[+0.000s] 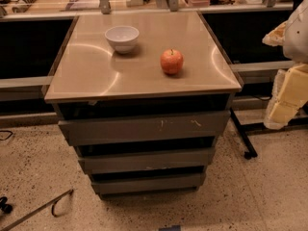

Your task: Open middle drawer

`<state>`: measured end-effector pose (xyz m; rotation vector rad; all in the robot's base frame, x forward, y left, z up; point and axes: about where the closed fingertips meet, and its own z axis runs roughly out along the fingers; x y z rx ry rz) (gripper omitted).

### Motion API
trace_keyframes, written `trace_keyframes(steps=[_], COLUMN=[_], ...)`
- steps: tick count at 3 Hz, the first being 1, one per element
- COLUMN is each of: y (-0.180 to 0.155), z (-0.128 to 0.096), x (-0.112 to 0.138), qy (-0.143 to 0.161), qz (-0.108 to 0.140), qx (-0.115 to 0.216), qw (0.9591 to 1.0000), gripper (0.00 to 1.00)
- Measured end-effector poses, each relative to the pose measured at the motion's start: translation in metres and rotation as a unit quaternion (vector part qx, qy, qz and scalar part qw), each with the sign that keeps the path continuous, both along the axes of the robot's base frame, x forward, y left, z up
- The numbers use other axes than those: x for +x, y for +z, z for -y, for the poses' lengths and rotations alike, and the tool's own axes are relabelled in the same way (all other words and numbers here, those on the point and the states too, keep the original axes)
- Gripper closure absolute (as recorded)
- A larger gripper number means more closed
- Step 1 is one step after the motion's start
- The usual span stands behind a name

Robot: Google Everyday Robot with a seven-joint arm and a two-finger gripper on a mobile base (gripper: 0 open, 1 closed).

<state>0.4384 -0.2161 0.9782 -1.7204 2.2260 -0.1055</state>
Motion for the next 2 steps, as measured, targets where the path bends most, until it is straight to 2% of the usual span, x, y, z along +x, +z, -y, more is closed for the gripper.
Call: trace_keyframes(steps=[1, 2], y=[0.0, -0.015], z=[0.0, -0.005], x=[0.0, 0.001], qy=[0.0, 0.006], qz=[0.0, 0.002], qx=[0.0, 0.011], qw=[1.0, 0.9999], gripper=[0.0, 0.0])
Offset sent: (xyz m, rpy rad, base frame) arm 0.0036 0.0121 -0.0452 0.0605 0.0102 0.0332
